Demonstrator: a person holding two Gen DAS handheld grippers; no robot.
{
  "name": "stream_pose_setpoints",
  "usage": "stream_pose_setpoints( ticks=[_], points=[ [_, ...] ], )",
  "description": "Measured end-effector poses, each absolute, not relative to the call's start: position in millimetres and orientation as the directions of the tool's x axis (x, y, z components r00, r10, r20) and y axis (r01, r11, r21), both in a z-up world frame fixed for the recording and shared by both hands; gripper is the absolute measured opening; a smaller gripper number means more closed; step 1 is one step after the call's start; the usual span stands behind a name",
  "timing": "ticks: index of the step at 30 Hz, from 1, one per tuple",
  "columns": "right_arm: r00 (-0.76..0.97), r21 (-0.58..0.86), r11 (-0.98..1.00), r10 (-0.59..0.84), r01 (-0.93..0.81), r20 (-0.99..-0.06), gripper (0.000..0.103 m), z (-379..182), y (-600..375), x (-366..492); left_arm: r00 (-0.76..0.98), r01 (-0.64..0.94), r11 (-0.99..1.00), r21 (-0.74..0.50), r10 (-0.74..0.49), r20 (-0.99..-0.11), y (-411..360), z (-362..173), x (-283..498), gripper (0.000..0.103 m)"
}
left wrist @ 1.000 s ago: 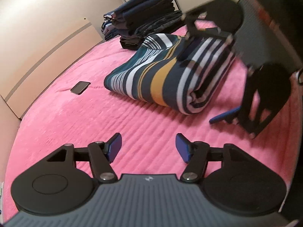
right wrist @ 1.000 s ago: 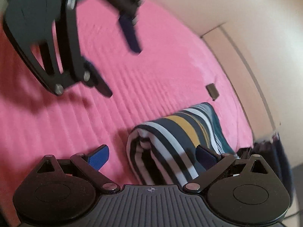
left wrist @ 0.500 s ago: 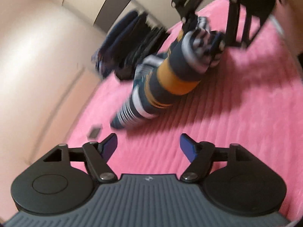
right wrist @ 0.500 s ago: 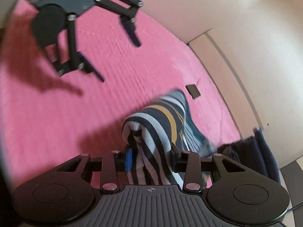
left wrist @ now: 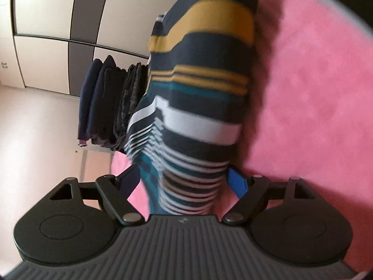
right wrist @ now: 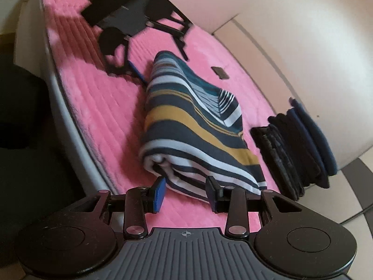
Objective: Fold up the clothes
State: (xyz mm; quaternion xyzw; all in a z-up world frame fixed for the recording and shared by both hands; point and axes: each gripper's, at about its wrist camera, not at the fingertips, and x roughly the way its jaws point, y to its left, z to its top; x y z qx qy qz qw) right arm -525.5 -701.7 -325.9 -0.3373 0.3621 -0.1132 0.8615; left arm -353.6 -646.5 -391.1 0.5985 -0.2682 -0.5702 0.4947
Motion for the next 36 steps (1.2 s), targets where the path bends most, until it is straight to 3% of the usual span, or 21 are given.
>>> stream_pose_setpoints(
  ticks=[1,2,4,5,8,11,13,14,16,19,20,21,23,31,36],
  points=[
    [0.726,-0.67,0.741,-0.446,-0.029,-0.524,0.082,-325,-690,-526,0.192,0.238,-0.387,0.891,-0.88,-0.434,-650,-391,-350,0.08],
    [0.741,-0.668,0.744,-0.444,-0.01,-0.505,0.088,-324,-682,-524,0.185,0.232,-0.401,0.886,-0.876,-0.445,-654,-390,-346,0.08],
    [0.752,-0.633,0.774,-0.415,-0.004,-0.512,0.088,-324,-670,-511,0.175,0.225,-0.428,0.875,-0.866,-0.469,-662,-391,-340,0.076],
    [0.747,-0.617,0.787,-0.409,-0.002,-0.524,0.088,-325,-668,-502,0.17,0.229,-0.444,0.866,-0.858,-0.485,-665,-391,-337,0.063],
    [0.704,-0.661,0.75,-0.45,-0.036,-0.549,0.087,-335,-667,-469,0.162,0.303,-0.463,0.833,-0.837,-0.523,-672,-384,-331,0.042],
    [0.62,-0.719,0.688,-0.525,-0.094,-0.583,0.087,-351,-669,-439,0.153,0.408,-0.439,0.8,-0.831,-0.534,-673,-373,-328,0.041],
    [0.578,-0.745,0.655,-0.562,-0.124,-0.591,0.087,-357,-671,-428,0.151,0.402,-0.432,0.808,-0.839,-0.523,-667,-374,-327,0.051],
    [0.572,-0.757,0.64,-0.574,-0.134,-0.586,0.084,-358,-672,-426,0.159,0.368,-0.423,0.828,-0.849,-0.504,-665,-379,-326,0.062],
    [0.563,-0.78,0.607,-0.596,-0.15,-0.572,0.057,-359,-676,-428,0.184,0.304,-0.412,0.859,-0.859,-0.477,-665,-387,-324,0.069],
    [0.571,-0.78,0.606,-0.588,-0.159,-0.573,0.049,-357,-684,-434,0.225,0.207,-0.4,0.893,-0.869,-0.441,-670,-400,-321,0.065],
    [0.576,-0.781,0.602,-0.584,-0.166,-0.572,0.046,-357,-686,-437,0.238,0.189,-0.403,0.896,-0.866,-0.44,-672,-402,-321,0.05],
    [0.584,-0.781,0.602,-0.577,-0.168,-0.571,0.045,-354,-687,-439,0.249,0.197,-0.417,0.887,-0.854,-0.457,-674,-403,-321,0.039],
    [0.6,-0.778,0.607,-0.565,-0.163,-0.566,0.041,-345,-691,-442,0.262,0.217,-0.417,0.883,-0.846,-0.464,-680,-400,-321,0.029],
    [0.748,-0.781,0.602,-0.44,-0.163,-0.496,0.039,-303,-680,-465,0.352,0.276,-0.33,0.903,-0.839,-0.414,-593,-332,-333,0.024],
    [0.827,-0.794,0.54,-0.285,-0.279,-0.485,0.039,-317,-639,-482,0.445,0.428,-0.321,0.845,-0.739,-0.506,-498,-339,-368,0.025]
  ],
)
